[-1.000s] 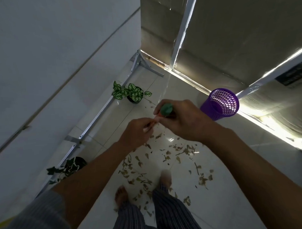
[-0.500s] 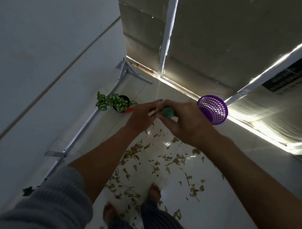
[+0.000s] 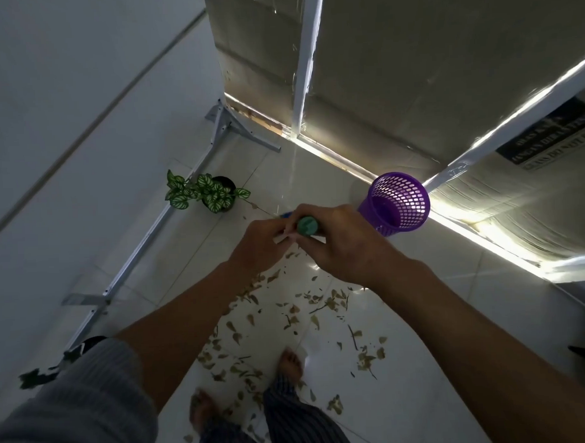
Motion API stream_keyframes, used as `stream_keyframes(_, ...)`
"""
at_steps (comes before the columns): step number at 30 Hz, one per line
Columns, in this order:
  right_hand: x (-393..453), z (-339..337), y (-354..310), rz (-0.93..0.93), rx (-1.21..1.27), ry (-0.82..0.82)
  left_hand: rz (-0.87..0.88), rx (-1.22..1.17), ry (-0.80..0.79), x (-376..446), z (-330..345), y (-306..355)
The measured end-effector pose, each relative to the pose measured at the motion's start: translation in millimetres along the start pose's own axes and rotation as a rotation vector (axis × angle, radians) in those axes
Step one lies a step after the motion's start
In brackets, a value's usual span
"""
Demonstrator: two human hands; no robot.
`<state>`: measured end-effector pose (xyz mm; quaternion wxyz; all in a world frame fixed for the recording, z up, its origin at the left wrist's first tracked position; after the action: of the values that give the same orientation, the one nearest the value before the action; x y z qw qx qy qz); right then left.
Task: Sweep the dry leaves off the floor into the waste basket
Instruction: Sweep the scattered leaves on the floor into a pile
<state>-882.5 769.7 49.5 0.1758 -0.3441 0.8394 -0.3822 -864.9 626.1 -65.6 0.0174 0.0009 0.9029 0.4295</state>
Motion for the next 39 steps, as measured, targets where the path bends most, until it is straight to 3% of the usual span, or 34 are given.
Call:
stream_keyframes(5,11.2,-22.9,-20.7,-0.026,-0.059,0.179,0.214,0.026,0.201,21.1,-25.1,24.0)
stream_keyframes(8,18.2,-16.0,-16.4,-0.061,-0.116,0.215,0.233,0.029,0.148,37.4,-24.6,16.3)
stream_keyframes(12,31.1,12.3,13.0,-0.032,-0.098,0.133,0.088,-0.156,0.081,49.9,-18.0,-12.7)
stream_keyframes(15,37.6,23.8,32.9,0.038,-0.084,0.083,-0.062,-0.164,-0.028,48.3,0.2,-28.7)
stream_keyframes(18,38.1,24.3,39.0,0.068,-0.107,-0.044,-0.064,-0.225,0.013,38.2,13.6,-33.9)
stream_keyframes(21,31.8,20.6,32.2,0.049,-0.139,-0.158,-0.060,-0.128,0.026,27.0,19.2,-28.5)
stream_keyframes(27,33.0,-13.2,7.7,0.071,-0.060,-0.102,0.097,-0.003,0.137,21.3,6.9,-15.7)
stream_keyframes(31,36.6,-27.1,-7.4,0.041,-0.056,0.007,0.078,0.055,0.203,31.7,-3.7,-10.0)
stream_keyframes(39,10.9,19.9,21.0,0.082,-0.134,-0.088,0.039,-0.169,0.023,12.2,16.5,-20.6)
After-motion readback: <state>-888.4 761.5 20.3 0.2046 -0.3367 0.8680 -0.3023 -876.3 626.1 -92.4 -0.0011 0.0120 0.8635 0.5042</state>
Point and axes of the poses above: each hand's wrist, its own x-axis towards the middle knuckle, its own z-axis out of the palm, y = z × x, the point moved 3 cm from there along x, towards the middle knuckle, and after that the axes turned 2 degrees about x, right-handed, at the moved point
